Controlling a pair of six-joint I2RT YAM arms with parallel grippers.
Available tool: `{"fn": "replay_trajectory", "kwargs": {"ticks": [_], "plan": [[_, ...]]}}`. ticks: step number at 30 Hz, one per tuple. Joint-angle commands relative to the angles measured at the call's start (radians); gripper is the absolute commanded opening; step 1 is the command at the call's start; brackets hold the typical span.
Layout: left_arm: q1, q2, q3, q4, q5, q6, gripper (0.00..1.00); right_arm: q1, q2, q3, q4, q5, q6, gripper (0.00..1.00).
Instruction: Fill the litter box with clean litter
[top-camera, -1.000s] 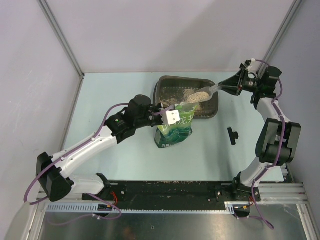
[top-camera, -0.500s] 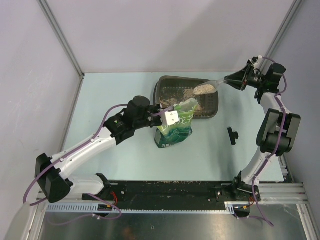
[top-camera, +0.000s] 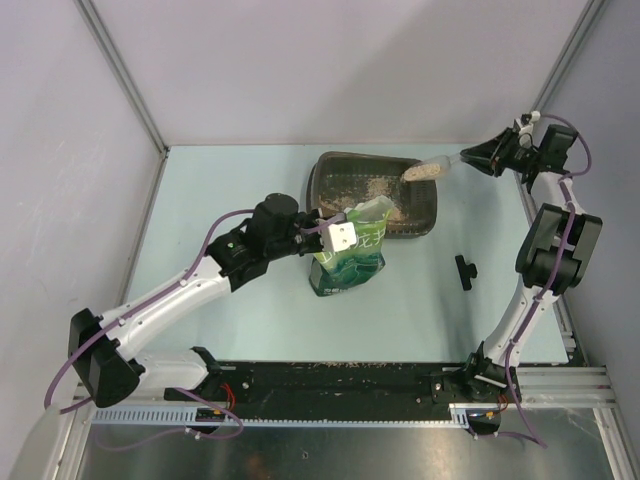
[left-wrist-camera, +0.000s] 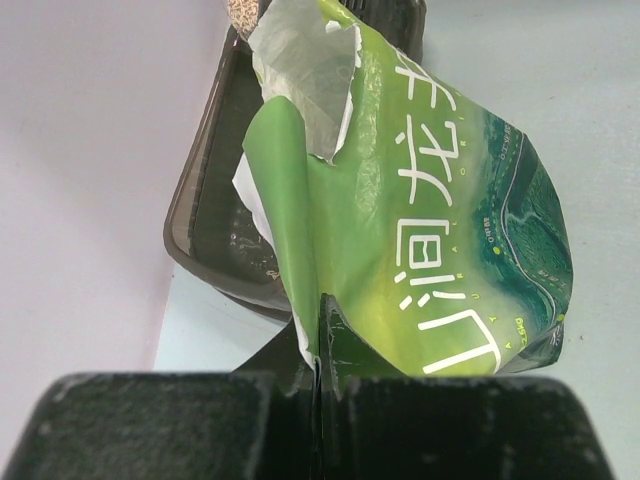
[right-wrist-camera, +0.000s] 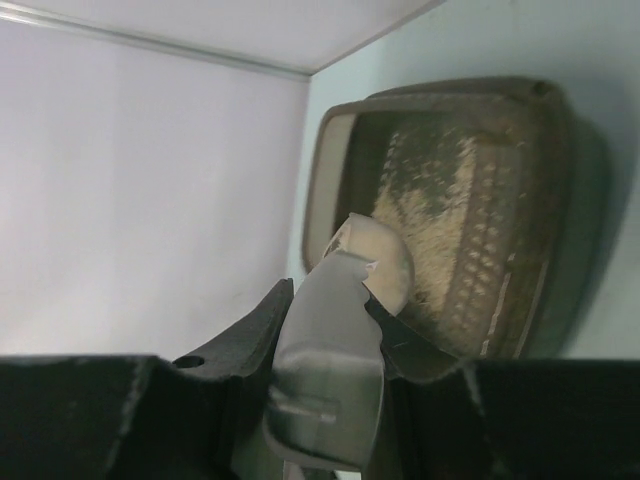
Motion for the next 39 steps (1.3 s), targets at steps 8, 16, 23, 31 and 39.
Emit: {"fn": "replay_trajectory", "kwargs": {"ticks": [8, 16, 23, 31, 39], "plan": [[0.011, -0.066, -0.003, 0.050, -0.021, 0.020, 0.00, 0.013, -0.086, 0.061, -0.378, 0.205, -0.447, 0.00], [0.011, -0.081, -0.021, 0.050, -0.009, 0.020, 0.00, 0.015, -0.244, -0.115, -0.294, 0.200, -0.403, 0.00], [0.010, -0.090, -0.034, 0.049, 0.003, 0.017, 0.00, 0.042, -0.295, -0.143, -0.306, 0.275, -0.441, 0.00], [0.011, -0.101, -0.047, 0.050, -0.003, 0.018, 0.00, 0.142, -0.241, 0.025, -0.372, 0.454, -0.625, 0.00], [0.014, -0.075, -0.052, 0.049, -0.013, 0.032, 0.00, 0.289, -0.166, 0.254, -0.479, 0.617, -0.893, 0.00]]}}
